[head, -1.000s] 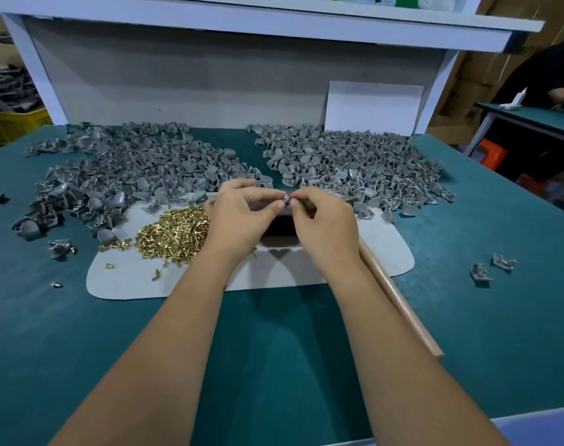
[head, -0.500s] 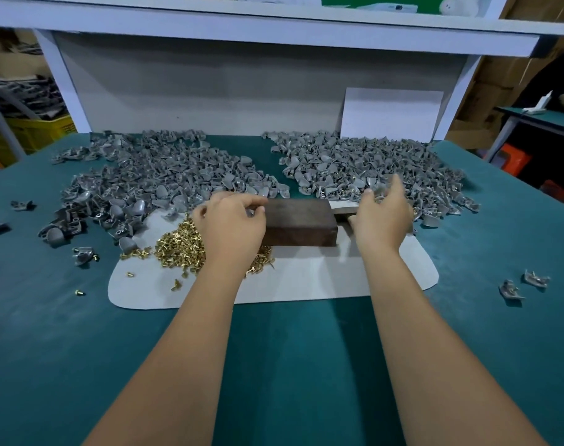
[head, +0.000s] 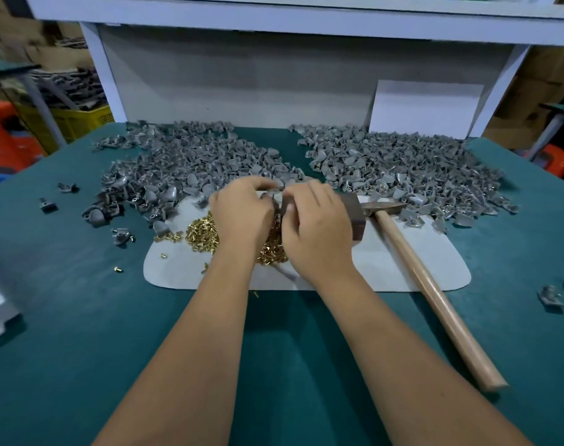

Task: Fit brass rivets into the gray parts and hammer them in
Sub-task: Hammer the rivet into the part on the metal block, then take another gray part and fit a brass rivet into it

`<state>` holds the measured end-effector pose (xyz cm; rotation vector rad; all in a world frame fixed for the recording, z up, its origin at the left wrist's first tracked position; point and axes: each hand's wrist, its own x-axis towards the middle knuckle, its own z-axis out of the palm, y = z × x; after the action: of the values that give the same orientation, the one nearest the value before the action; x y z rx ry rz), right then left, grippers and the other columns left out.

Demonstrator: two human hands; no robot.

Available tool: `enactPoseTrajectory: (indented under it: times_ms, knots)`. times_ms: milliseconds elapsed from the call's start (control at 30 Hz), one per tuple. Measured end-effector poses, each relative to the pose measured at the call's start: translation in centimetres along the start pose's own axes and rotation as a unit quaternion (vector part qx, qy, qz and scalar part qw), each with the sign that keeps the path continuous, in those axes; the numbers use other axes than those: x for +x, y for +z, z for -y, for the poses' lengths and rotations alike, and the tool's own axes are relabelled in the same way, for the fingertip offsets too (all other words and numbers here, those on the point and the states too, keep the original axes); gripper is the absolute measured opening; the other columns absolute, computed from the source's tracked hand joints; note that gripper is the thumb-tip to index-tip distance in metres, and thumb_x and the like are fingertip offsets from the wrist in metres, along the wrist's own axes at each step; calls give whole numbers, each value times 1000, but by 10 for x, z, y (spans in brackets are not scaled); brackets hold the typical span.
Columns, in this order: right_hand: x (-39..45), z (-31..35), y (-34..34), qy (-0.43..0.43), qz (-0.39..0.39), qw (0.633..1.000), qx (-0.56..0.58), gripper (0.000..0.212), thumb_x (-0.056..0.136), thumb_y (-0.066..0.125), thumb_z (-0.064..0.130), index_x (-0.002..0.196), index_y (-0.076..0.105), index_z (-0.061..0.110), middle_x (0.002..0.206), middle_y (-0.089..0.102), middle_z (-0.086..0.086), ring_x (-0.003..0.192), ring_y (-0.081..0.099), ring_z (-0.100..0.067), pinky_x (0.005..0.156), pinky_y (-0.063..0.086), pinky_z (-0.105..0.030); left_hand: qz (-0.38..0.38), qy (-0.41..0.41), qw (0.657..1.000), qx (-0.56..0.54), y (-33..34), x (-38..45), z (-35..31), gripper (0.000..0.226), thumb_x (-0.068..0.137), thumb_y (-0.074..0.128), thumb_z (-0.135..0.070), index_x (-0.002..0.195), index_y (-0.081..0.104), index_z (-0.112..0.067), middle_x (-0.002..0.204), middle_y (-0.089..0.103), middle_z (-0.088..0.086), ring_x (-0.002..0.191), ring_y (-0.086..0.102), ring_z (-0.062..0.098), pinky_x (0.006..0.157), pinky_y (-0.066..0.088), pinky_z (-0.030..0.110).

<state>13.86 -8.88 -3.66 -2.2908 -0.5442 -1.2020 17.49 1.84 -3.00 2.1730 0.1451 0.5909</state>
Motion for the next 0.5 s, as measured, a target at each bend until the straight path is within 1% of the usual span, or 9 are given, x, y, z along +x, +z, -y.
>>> enactPoseTrajectory:
  times_ms: [67,100,133,200,267,300,367,433,500]
  knots:
    - [-5,6,2,-16,50,999,8,13,76,56,0,86,62,2,83,62,-11,79,57,-29,67,46,-36,-22,-34,999,11,-9,8,9,45,78,56,3,107,74,-27,106,75,-2,60,58,16,77,53,33]
    - [-7,7,3,-28,82,996,1,11,75,58,1,84,62,3,81,62,-10,77,57,-29,63,46,-36,-22,-47,998,25,-13,12,13,52,76,54,6,111,73,-27,107,74,0,60,57,18,69,51,29]
    - [-9,7,5,-40,117,992,-9,9,75,59,2,84,63,3,81,61,-10,78,57,-29,62,46,-36,-17,-54,997,47,-16,16,18,56,74,53,7,115,71,-26,109,74,2,65,60,21,67,50,28]
    - [-11,6,8,-56,187,980,-29,11,81,58,8,89,65,4,87,61,-10,84,56,-29,68,48,-39,-3,-55,993,109,-24,25,26,57,75,53,4,122,67,-24,112,72,8,84,66,30,78,55,35]
    - [-10,5,11,-64,243,967,-41,22,89,55,21,103,66,8,97,60,-8,95,51,-26,81,45,-39,8,-61,986,157,-31,34,34,47,81,52,0,123,66,-16,112,70,16,95,64,37,85,54,43]
    - [-10,4,13,-66,266,961,-41,29,91,53,29,111,64,11,102,60,-6,99,49,-25,86,43,-36,14,-67,984,167,-33,37,39,41,84,51,-2,121,66,-12,110,69,20,97,63,38,84,54,43]
    - [-10,4,16,-72,299,951,-41,39,93,49,41,120,61,15,108,58,-3,105,45,-22,91,39,-34,23,-79,980,182,-35,38,47,38,87,50,-2,119,68,-11,108,69,21,98,63,40,81,53,43]
    - [-10,4,18,-72,314,946,-39,43,92,48,46,124,60,19,111,57,0,107,43,-20,94,37,-33,21,-69,980,185,-34,35,52,42,83,52,3,117,71,-14,105,71,20,96,64,40,77,55,42]
    - [-9,3,19,-69,317,945,-33,43,91,50,46,124,60,20,111,56,2,108,41,-18,95,35,-31,14,-52,985,165,-34,35,54,45,80,53,7,113,73,-14,104,73,17,95,65,39,77,56,42]
